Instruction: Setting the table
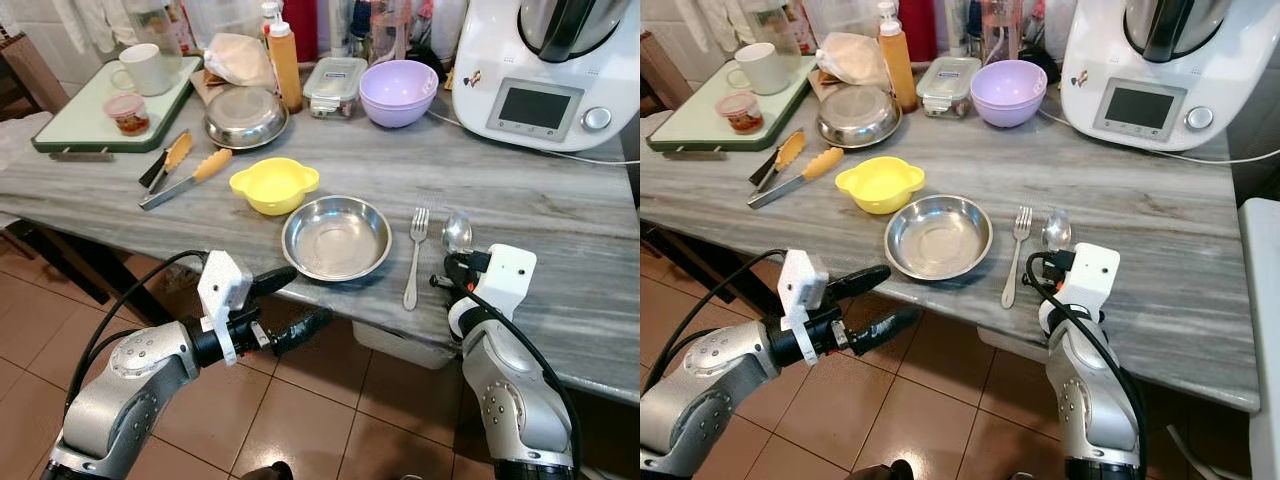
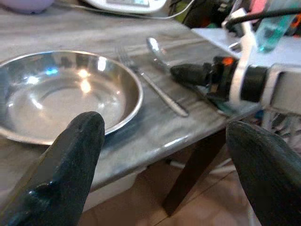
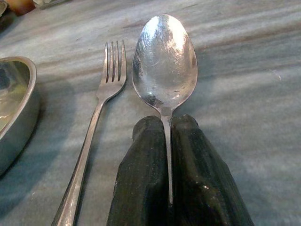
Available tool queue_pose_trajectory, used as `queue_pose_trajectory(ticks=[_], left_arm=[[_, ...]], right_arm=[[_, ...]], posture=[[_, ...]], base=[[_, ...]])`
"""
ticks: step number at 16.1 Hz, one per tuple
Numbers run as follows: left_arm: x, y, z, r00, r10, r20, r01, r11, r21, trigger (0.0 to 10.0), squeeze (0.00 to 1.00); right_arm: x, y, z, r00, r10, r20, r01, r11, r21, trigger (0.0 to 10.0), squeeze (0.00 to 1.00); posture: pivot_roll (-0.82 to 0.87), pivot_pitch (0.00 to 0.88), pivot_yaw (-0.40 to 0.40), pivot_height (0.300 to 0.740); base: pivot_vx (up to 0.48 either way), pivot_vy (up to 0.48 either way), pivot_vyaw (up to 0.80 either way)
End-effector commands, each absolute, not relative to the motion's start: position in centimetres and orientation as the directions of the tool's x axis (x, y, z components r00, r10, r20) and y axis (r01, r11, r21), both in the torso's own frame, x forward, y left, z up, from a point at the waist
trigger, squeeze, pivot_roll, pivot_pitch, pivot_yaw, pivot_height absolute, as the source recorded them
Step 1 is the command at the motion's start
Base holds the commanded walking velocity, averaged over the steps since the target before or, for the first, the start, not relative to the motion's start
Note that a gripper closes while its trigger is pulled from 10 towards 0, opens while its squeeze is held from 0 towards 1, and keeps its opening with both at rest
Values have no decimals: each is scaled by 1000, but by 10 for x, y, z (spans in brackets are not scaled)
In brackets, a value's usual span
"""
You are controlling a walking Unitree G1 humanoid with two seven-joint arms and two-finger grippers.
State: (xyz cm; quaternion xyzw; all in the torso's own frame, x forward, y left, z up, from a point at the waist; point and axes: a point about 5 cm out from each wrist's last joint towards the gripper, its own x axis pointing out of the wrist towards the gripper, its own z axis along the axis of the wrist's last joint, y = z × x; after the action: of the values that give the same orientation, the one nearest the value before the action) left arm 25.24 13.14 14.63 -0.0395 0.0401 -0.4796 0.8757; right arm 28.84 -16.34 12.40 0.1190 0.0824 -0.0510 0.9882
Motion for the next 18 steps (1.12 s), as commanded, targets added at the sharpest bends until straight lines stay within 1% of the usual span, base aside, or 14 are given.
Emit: queue_pose_trajectory(ticks=[1,4,11,18], left_arm=[[252,137,144,566,-822,-62,819,569,-79,10000,0],[249,137,138,560,-825,-78,821,565,-85,10000,0],[253,133,130,546,-834,-77,830,551,-88,10000,0],[254,133,124,539,-838,-83,833,545,-91,10000,0]], right_arm=[[283,-163,116,970,-89,-225,141,963,230,10000,0],[283,-165,115,971,-102,-215,152,961,229,10000,0],[298,-175,125,973,-144,-178,183,956,228,10000,0],[308,-167,126,979,-130,-159,169,948,268,10000,0]], posture=[[-37,125,93,740],[-39,130,92,740],[-44,127,94,740],[-39,127,95,740]], base=[[0,0,0],[0,0,0],[0,0,0],[0,0,0]])
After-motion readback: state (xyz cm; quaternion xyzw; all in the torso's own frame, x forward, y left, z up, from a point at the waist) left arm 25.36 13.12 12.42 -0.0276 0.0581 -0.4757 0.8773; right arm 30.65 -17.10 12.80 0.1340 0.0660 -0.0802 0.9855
